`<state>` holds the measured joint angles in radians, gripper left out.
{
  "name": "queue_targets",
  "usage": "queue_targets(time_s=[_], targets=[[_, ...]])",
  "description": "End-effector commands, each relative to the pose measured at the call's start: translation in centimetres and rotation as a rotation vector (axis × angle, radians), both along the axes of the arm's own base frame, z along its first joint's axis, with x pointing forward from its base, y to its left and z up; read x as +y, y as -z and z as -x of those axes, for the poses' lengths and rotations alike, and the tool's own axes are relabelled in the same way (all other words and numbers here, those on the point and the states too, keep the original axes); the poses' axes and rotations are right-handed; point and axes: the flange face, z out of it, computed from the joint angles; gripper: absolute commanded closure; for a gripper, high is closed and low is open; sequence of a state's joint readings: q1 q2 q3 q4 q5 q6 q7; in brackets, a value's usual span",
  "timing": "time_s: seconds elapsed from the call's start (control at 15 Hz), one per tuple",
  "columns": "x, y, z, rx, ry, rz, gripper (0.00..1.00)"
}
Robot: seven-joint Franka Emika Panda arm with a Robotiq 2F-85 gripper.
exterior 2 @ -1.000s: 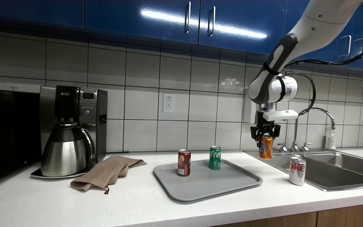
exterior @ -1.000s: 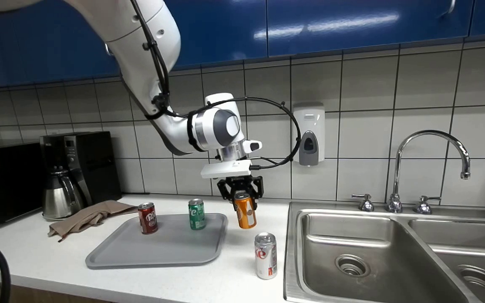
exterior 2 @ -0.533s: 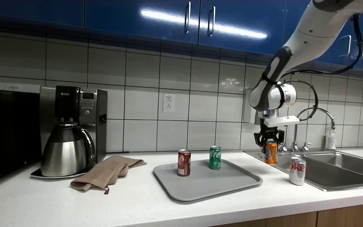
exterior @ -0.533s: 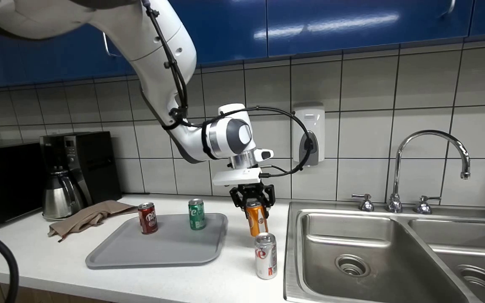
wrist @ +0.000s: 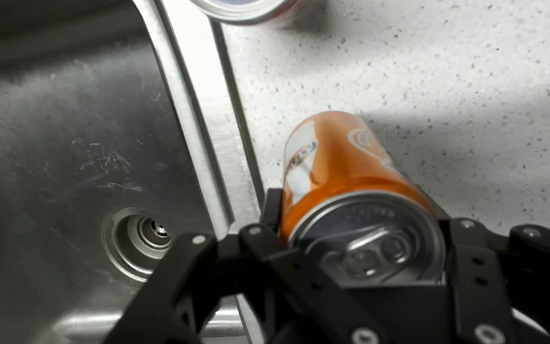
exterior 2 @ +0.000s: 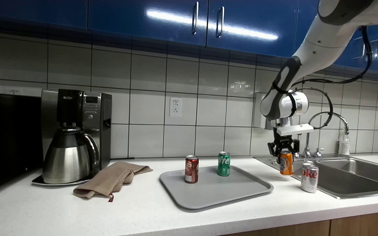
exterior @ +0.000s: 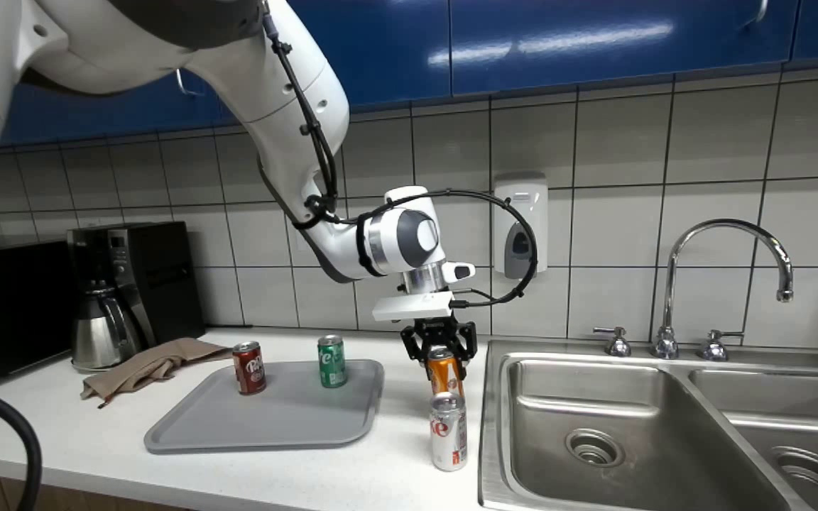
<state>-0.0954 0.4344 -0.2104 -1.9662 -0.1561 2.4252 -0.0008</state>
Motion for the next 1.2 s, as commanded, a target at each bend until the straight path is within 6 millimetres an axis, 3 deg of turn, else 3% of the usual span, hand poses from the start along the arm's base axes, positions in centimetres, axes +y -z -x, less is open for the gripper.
queue_targets(time_s=[0.0,1.13], targets=[[-0.8,-0.4,-0.8,0.011,0.005,-0.019,0.61],[-0.2,1.0,-1.0,0.001,-0.064,-0.055,0.61]])
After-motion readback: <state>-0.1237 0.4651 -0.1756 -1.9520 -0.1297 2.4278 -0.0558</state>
